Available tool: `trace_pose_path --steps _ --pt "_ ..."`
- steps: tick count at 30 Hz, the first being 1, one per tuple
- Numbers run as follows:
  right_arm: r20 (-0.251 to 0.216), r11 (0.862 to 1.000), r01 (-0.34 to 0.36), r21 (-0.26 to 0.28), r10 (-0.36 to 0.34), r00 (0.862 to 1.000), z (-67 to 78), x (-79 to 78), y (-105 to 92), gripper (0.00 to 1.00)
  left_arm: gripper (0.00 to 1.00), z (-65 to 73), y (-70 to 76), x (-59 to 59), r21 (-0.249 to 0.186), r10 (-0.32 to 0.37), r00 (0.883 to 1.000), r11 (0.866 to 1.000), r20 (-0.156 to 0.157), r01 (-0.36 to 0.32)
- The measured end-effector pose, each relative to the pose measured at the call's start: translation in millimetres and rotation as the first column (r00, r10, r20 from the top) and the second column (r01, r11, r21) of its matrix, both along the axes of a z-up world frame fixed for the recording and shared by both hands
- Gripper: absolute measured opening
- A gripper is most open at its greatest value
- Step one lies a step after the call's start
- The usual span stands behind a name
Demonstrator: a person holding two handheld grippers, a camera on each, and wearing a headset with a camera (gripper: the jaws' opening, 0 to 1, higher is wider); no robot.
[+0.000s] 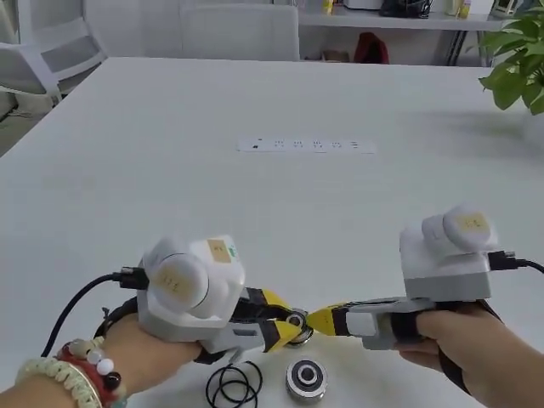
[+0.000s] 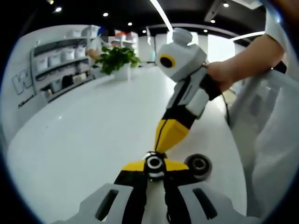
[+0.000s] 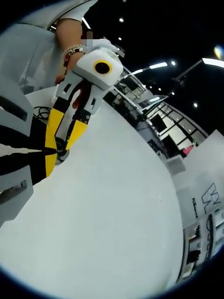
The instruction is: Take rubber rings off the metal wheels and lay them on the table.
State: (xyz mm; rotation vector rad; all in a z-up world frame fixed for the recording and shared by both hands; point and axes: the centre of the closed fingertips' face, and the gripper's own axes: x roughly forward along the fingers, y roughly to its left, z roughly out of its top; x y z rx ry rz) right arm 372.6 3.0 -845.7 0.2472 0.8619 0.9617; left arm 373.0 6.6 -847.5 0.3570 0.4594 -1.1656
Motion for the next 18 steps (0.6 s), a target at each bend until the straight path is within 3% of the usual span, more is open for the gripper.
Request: trace_pose_path --steps 12,13,14,15,16,17,18 --pt "0.014 0.999 -0.036 0.030 0.036 0.999 8.7 -4.0 11.3 0.00 0.13 0.1 -0.3 -0.1 -0.006 -0.002 1.000 1.000 0.006 0.002" --pt "0.017 0.999 -0.048 0.013 0.047 0.999 8.5 -5.2 12.5 0.00 0.13 0.1 -0.3 0.0 -0.007 0.000 1.000 1.000 0.006 0.000" --pt "0.036 0.998 -0.062 0.019 0.061 0.997 11.0 -6.1 14.7 0.00 0.13 0.0 -0.4 -0.1 -0.009 0.003 1.000 1.000 0.006 -0.003" --pt "0.044 0.992 -0.097 0.075 0.094 0.995 19.6 -10.4 22.1 0.00 0.13 0.0 -0.4 0.0 -0.011 0.006 1.000 1.000 0.006 -0.006" --pt "0.041 0.998 -0.059 0.006 0.059 0.997 11.5 -5.4 13.3 0.00 0.13 -0.1 -0.3 0.2 -0.013 0.008 1.000 1.000 0.006 -0.008" --pt "0.055 0.998 -0.063 0.011 0.062 0.997 12.4 -4.8 14.0 0.00 0.13 0.0 -0.4 0.2 -0.014 0.009 1.000 1.000 0.006 -0.009" --pt "0.035 0.998 -0.056 0.015 0.056 0.998 11.2 -5.3 13.2 0.00 0.13 0.1 -0.4 0.2 -0.014 0.008 1.000 1.000 0.008 -0.008"
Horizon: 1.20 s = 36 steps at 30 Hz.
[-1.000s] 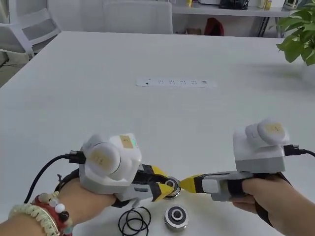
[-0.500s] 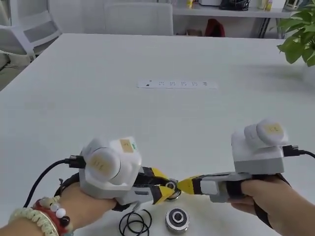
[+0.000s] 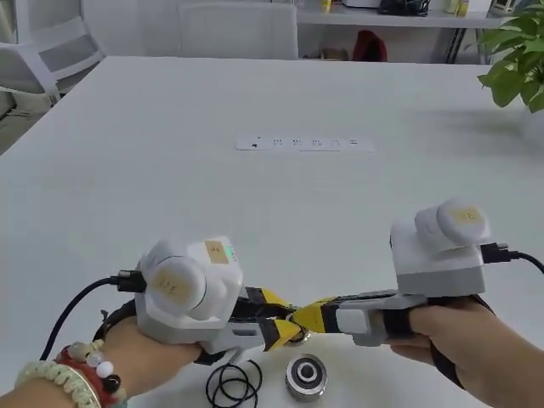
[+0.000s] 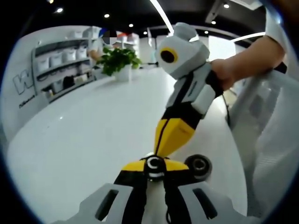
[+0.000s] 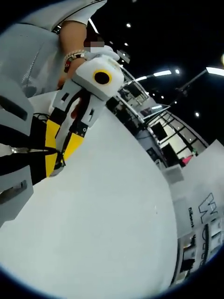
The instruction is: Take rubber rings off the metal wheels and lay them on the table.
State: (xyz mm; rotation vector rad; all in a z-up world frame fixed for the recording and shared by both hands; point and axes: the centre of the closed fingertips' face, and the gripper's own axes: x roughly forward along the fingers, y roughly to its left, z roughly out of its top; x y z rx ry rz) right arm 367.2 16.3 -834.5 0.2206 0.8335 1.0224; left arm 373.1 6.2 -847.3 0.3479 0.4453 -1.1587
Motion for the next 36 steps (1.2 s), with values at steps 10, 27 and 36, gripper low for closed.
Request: trace_pose_path --steps 10,27,36 --pt "0.009 0.997 0.030 -0.068 -0.029 1.000 -9.0 5.1 -8.4 0.00 0.15 0.9 -1.5 1.2 -0.011 0.024 0.999 1.000 -0.036 -0.025" --pt "0.012 0.996 0.077 -0.042 -0.077 0.997 1.1 12.1 -15.7 0.00 0.40 59.4 5.9 -7.2 -0.110 -0.025 0.998 0.994 -0.052 0.019" --pt "0.029 0.995 0.097 0.003 -0.097 0.995 16.7 14.7 -16.3 0.00 0.51 102.2 35.9 -13.3 -0.109 -0.002 0.999 0.994 0.034 0.005"
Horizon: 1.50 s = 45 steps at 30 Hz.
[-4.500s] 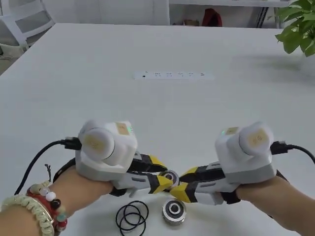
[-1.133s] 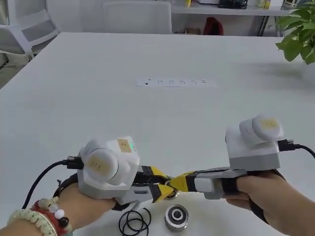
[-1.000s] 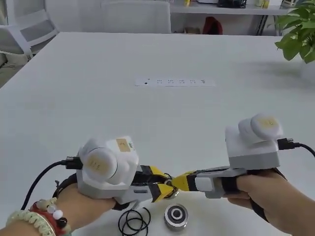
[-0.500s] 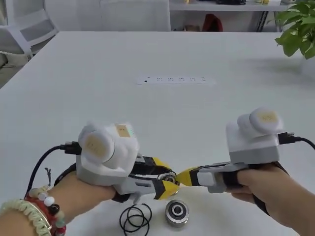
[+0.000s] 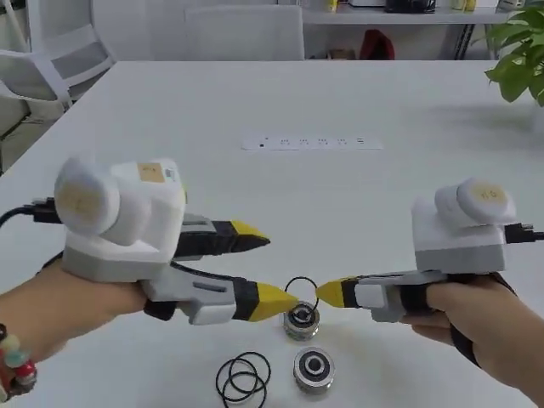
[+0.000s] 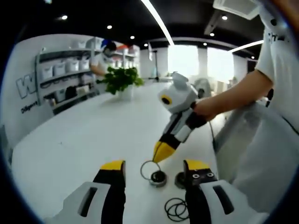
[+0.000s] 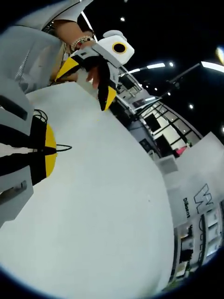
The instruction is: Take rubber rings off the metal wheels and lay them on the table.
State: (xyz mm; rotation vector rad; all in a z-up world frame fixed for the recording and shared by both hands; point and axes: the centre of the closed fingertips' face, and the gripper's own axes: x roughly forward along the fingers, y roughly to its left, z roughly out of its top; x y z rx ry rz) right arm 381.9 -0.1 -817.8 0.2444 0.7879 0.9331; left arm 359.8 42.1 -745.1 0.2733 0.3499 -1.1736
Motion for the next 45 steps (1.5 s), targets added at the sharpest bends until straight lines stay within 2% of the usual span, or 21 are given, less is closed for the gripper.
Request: trace_pose_path --steps 10,17,20,25,28,32,35,39,45 --pt "0.034 0.998 0.007 0.061 -0.009 0.999 23.7 2.1 3.3 0.00 0.60 36.8 36.4 -17.1 -0.009 0.062 0.996 0.998 0.064 -0.062" --pt "0.046 0.996 -0.012 0.083 0.009 0.999 33.5 -2.0 7.8 0.00 0.64 49.9 59.4 -34.1 -0.006 0.092 0.992 0.996 0.087 -0.092" --pt "0.050 0.995 -0.032 0.095 0.028 0.998 37.8 -6.3 11.4 0.00 0.66 51.5 66.6 -40.3 -0.019 0.104 0.991 0.995 0.084 -0.102" --pt "0.051 0.992 -0.060 0.114 0.054 0.997 43.2 -12.4 17.6 0.00 0.71 46.0 81.9 -50.9 -0.003 0.140 0.988 0.990 0.071 -0.140" --pt "0.049 0.989 -0.083 0.123 0.078 0.996 44.7 -15.8 21.3 0.00 0.72 42.0 88.9 -55.6 -0.026 0.175 0.984 0.984 0.044 -0.174" --pt "0.046 0.986 -0.111 0.124 0.106 0.993 45.4 -22.1 25.9 0.00 0.74 36.7 95.6 -60.2 -0.027 0.204 0.978 0.979 0.035 -0.203" --pt "0.040 0.983 -0.134 0.126 0.130 0.991 45.3 -26.9 28.8 0.00 0.76 31.7 99.3 -65.1 -0.035 0.222 0.975 0.975 0.014 -0.221" --pt "0.028 0.981 -0.155 0.119 0.153 0.988 42.3 -31.0 31.4 0.00 0.79 19.1 103.1 -74.0 -0.008 0.232 0.973 0.973 -0.011 -0.232" --pt "0.009 0.974 -0.209 0.090 0.209 0.978 33.0 -41.3 36.4 0.00 0.82 5.0 111.9 -81.6 -0.001 0.270 0.962 0.963 -0.048 -0.270"
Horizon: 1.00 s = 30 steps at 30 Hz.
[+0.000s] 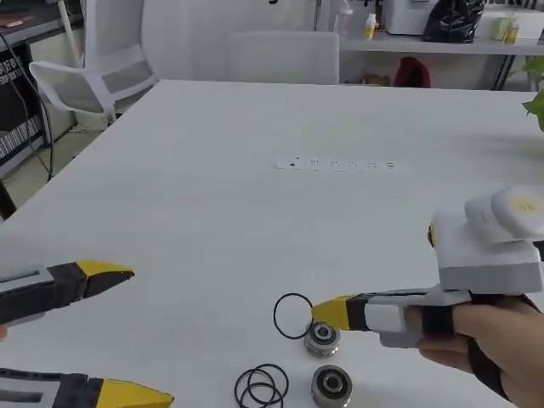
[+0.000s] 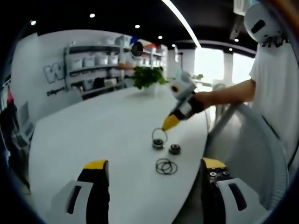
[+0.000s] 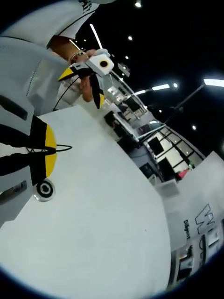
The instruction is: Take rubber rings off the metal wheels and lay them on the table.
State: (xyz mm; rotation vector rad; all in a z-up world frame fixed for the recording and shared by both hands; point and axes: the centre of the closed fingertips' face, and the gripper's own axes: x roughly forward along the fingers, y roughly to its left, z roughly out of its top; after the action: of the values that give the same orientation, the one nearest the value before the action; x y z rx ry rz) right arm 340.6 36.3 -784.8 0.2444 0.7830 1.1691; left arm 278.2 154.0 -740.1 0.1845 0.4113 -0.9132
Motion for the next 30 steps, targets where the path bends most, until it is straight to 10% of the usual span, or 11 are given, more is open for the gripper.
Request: trace_pose_path --steps 30 --pt "-0.058 0.960 -0.162 -0.227 0.153 0.987 -58.5 -34.5 10.4 0.00 0.88 -17.3 7.0 -11.0 0.002 0.042 0.997 0.999 -0.059 -0.042"
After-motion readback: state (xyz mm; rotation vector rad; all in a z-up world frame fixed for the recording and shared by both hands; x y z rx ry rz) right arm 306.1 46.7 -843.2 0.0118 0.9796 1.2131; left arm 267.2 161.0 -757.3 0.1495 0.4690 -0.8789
